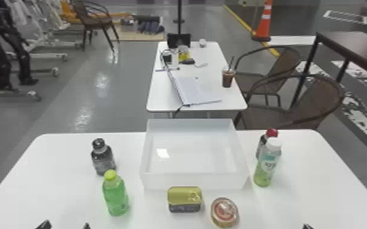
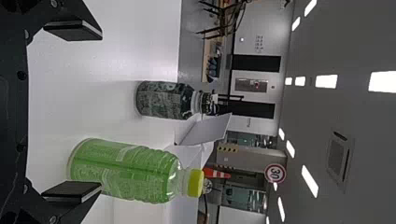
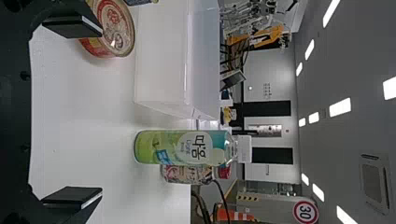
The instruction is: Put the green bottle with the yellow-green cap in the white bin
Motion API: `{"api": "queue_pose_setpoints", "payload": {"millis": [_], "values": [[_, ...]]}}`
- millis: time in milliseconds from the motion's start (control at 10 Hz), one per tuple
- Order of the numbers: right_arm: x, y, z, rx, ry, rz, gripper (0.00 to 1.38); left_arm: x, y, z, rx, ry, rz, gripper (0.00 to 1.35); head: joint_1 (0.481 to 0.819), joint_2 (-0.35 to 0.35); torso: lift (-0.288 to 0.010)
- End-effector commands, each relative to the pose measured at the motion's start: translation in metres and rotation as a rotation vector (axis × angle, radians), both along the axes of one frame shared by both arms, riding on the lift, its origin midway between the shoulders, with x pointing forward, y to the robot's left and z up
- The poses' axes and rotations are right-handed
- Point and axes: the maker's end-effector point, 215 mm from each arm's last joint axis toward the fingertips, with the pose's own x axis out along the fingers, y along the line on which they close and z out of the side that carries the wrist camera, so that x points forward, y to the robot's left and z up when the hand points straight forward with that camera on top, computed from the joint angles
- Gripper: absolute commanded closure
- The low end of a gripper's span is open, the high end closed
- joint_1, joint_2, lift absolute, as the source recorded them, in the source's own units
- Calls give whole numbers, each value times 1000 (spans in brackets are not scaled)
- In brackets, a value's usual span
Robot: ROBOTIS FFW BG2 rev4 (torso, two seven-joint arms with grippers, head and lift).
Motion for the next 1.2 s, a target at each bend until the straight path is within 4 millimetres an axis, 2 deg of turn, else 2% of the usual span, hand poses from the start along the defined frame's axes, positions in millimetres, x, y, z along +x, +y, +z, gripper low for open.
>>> {"api": "queue_pose_setpoints", "payload": {"millis": [0,500,600,1000,1100], "values": [[0,0,0,1,0,-1,101,0,-1,0,-5,0,1,163,549,0,-100],[-1,0,-1,1,1,-1,101,0,-5,-3,-8,6,-4,163,549,0,-100],[-1,0,-1,1,1,-1,101,3,-11,-6,-20,17,-15,159,549,0,-100],[0,0,-1,4,1,-2,101,34,-77,-13,-156,13,-119,151,549,0,-100],[0,0,-1,6,1,-2,101,42,-81,-10,-147,3,-132,151,549,0,-100]]}}
